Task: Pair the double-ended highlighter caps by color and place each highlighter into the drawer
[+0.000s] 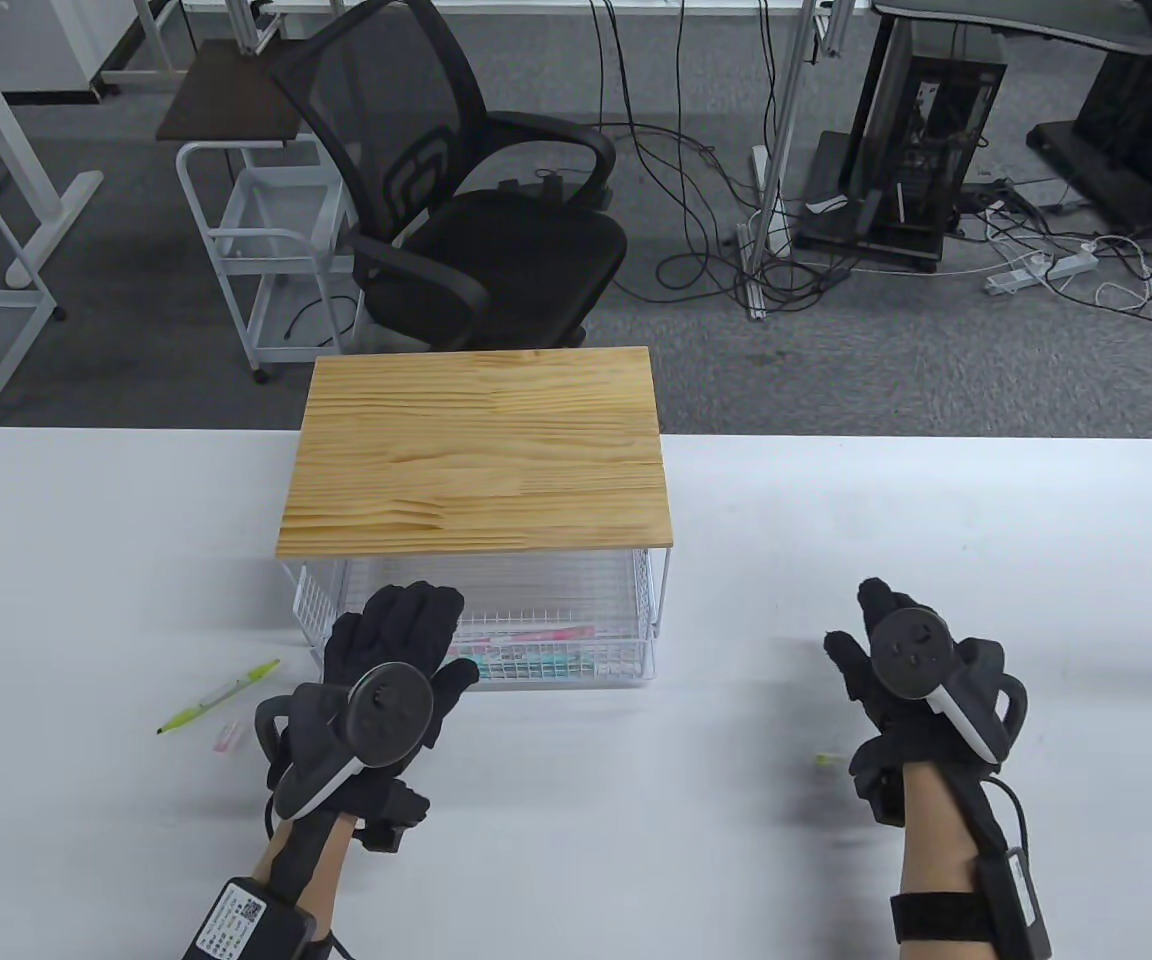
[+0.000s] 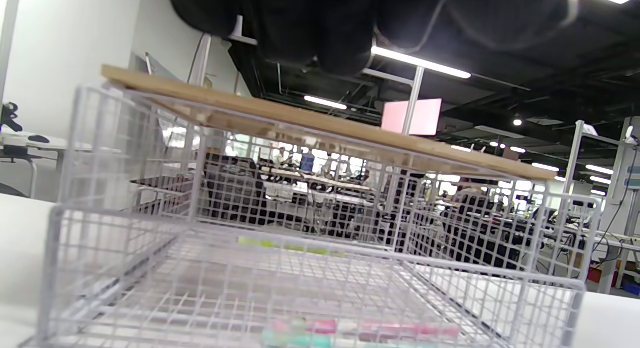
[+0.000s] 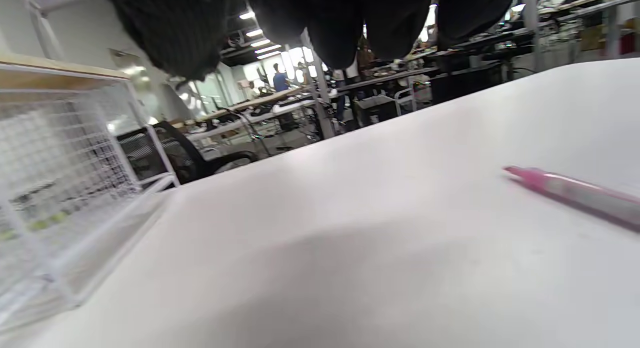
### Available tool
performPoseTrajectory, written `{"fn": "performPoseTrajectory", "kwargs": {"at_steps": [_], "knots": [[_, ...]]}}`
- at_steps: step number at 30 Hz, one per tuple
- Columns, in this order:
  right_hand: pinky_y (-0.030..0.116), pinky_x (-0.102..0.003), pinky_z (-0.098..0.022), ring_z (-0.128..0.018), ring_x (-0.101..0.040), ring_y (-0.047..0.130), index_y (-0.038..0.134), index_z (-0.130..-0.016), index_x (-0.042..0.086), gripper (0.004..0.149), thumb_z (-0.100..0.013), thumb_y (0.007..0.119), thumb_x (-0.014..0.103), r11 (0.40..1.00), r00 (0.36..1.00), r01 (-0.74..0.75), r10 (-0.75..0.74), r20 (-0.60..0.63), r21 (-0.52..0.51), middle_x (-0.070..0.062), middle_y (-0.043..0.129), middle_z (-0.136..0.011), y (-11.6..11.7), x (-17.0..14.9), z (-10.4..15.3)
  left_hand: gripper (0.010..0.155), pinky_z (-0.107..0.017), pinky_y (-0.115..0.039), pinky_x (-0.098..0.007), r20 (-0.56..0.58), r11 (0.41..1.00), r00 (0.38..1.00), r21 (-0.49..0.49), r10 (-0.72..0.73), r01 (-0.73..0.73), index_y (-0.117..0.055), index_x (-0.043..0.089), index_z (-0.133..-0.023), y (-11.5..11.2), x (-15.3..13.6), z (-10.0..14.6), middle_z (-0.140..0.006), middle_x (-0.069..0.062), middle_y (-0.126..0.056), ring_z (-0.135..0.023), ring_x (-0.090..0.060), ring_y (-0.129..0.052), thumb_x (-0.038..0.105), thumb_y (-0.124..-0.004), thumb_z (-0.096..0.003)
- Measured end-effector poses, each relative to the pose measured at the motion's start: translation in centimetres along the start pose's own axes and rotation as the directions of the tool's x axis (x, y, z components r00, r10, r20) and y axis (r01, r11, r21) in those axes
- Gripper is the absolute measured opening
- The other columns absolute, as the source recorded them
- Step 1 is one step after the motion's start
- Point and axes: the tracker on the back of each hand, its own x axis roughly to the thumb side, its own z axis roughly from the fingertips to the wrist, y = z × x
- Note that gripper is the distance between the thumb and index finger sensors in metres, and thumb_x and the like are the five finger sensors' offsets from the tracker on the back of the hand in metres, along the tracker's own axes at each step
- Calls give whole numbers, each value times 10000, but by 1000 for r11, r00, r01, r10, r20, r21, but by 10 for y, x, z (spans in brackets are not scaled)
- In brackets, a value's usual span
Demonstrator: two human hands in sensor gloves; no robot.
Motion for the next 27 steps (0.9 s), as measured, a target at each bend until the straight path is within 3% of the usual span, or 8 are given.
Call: {"fn": "performPoseTrajectory", "kwargs": {"at_steps": [6, 12, 27], "knots": [[550, -676, -736, -1086, -546, 517, 335, -1195, 118, 818, -583, 734, 486, 989, 974, -94, 114, -198, 110, -235, 463, -1228, 19, -36, -7, 669, -875, -460, -581, 8, 1000, 1000, -9, -8, 8, -442, 386, -1155, -1, 2, 0, -1267, 12, -557, -1193, -283, -539, 566, -626, -537], [566, -666, -731, -1067, -544, 565, 263, -1193, 82, 881, -580, 753, 483, 945, 888, -207, 290, -356, 254, -261, 464, -1218, 36, -64, -9, 666, -874, -462, -586, 11, 999, 1000, -16, -27, 27, -445, 388, -1154, -3, 4, 0, -1267, 13, -560, -1195, -283, -536, 566, -626, -538], [645, -610, -704, -983, -419, 743, 331, -1181, 79, 841, -571, 797, 423, 899, 823, -252, 394, -409, 359, -193, 644, -1132, 48, -80, -8, 669, -870, -459, -609, -21, 999, 999, 9, 48, -48, -446, 396, -1156, 14, -8, 4, -1274, 10, -551, -1203, -295, -520, 572, -626, -537]]}}
